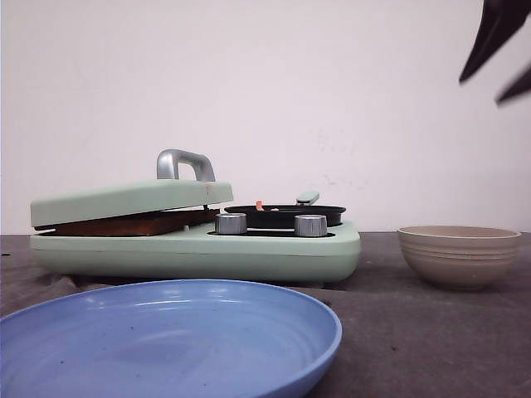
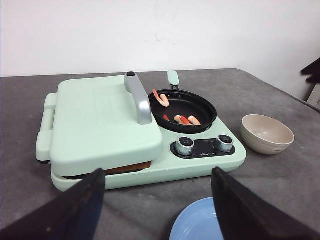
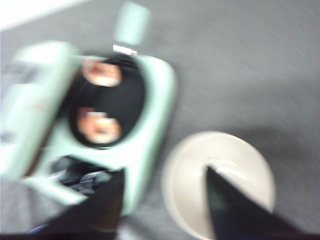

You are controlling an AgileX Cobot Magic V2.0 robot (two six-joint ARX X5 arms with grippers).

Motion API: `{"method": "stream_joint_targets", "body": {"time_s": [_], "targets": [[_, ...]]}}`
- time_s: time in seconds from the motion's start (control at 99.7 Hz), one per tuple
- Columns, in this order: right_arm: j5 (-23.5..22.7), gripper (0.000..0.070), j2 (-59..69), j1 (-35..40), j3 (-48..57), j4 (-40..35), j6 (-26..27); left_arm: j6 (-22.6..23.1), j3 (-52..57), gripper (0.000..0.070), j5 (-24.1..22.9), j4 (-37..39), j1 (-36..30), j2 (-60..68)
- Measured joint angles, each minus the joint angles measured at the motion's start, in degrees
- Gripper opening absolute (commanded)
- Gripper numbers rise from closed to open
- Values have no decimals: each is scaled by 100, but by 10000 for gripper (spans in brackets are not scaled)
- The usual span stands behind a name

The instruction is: Make breakfast with bread and shrimp

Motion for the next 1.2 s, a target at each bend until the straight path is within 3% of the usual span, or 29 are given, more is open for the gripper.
{"method": "stream_joint_targets", "body": {"time_s": [0.08,0.401,0.652,0.873,1.044,1.204], "targets": [[-68,6,-310,157,0,0,-98,-52,0,353,0,0,0,0],[-129,6,-1062,1386,0,-125,-612,-214,0,353,0,4,0,0],[940,6,-1276,2669,-4,-59,-719,-262,-2,353,0,17,0,0],[1808,6,-1578,3722,-509,704,-739,-369,-2,352,0,22,0,0],[2439,6,-1937,4229,-1180,1032,-737,-387,0,352,0,24,-2,0],[2741,6,-2267,4402,-1622,1062,-713,-413,0,348,2,26,-2,0]]}}
